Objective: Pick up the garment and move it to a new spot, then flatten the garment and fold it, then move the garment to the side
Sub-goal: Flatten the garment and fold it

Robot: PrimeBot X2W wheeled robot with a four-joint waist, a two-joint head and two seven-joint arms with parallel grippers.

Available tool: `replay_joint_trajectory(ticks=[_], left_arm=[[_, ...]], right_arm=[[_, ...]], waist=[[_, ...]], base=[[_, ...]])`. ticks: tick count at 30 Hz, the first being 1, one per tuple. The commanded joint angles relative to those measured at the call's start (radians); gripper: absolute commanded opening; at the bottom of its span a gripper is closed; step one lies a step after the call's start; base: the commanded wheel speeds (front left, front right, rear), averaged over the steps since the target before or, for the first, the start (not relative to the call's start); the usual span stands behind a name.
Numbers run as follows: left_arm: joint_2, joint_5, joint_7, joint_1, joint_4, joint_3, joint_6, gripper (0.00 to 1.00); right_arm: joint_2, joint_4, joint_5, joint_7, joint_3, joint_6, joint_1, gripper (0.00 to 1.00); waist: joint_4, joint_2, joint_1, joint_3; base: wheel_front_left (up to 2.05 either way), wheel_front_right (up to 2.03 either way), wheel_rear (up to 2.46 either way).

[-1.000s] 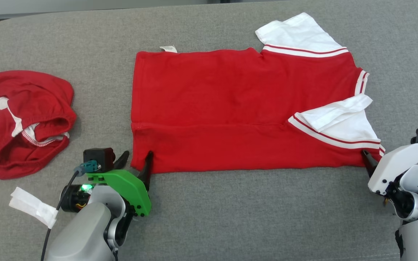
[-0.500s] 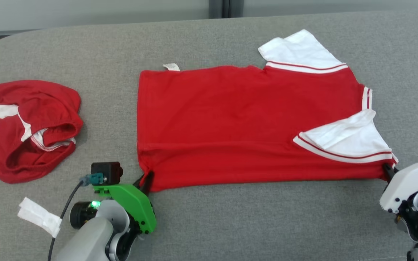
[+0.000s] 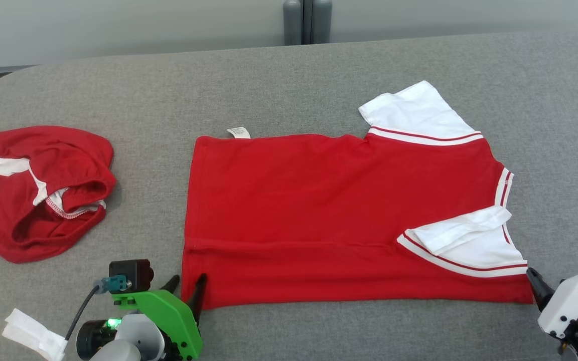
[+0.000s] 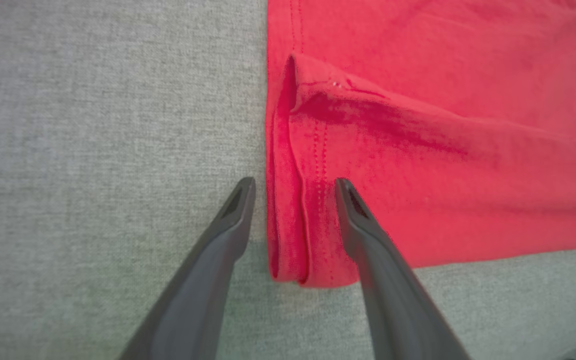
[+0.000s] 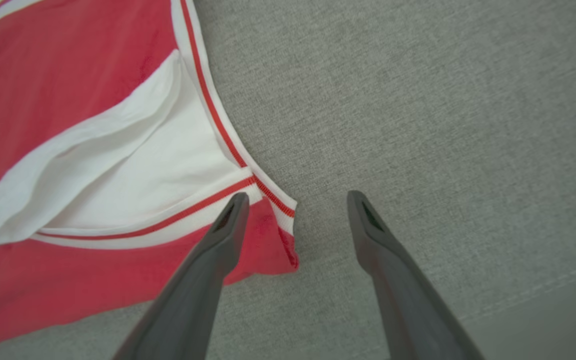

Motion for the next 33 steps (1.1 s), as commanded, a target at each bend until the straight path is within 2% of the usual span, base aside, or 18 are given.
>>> replay_joint_trajectory(ticks=[1, 8, 11, 17, 22, 25, 30, 33], left_arm=[[0.009, 0.008, -0.002, 0.005, -0.016, 0.005, 0.011, 1.00], [0.035, 0.018, 0.015, -0.088, -0.077, 0.040, 0.032, 1.00], [0.040, 0.027, 0.041, -0.159, -0.071, 0.051, 0.037, 1.00], [0.028, 0.038, 0.112, -0.350, 0.016, 0.057, 0.016, 1.00], [0.013, 0.062, 0.159, -0.493, 0.117, 0.043, -0.003, 1.00], [-0.011, 0.068, 0.168, -0.555, 0.160, 0.036, -0.018, 1.00], [-0.053, 0.082, 0.162, -0.634, 0.234, 0.020, -0.046, 1.00], [-0.070, 0.098, 0.153, -0.665, 0.273, 0.012, -0.039, 1.00]], right_arm=[[-0.001, 0.000, -0.007, -0.012, 0.008, 0.000, -0.022, 1.00], [-0.001, -0.060, -0.059, -0.014, 0.060, 0.000, -0.170, 1.00], [-0.035, -0.049, -0.071, 0.012, 0.111, 0.000, -0.276, 1.00], [-0.141, 0.048, -0.043, 0.058, 0.273, 0.000, -0.514, 1.00], [-0.194, 0.170, -0.004, 0.058, 0.366, 0.000, -0.697, 1.00], [-0.213, 0.239, 0.011, 0.044, 0.403, 0.000, -0.769, 1.00], [-0.209, 0.326, 0.029, 0.002, 0.458, 0.000, -0.847, 1.00], [-0.214, 0.360, 0.040, -0.018, 0.488, 0.000, -0.870, 1.00]], waist=[[0.000, 0.0000, 0.0000, 0.006], [-0.011, 0.0000, 0.0000, 0.052], [-0.016, 0.0000, 0.0000, 0.085], [-0.023, 0.0000, 0.0000, 0.161], [-0.027, 0.0000, 0.0000, 0.214], [-0.022, 0.0000, 0.0000, 0.239], [-0.016, 0.0000, 0.0000, 0.277], [-0.013, 0.0000, 0.0000, 0.295]], base=[[0.00, 0.00, 0.00], [0.00, 0.00, 0.00], [0.00, 0.00, 0.00], [0.00, 0.00, 0.00], [0.00, 0.00, 0.00], [0.00, 0.00, 0.00], [0.00, 0.00, 0.00], [0.00, 0.00, 0.00]])
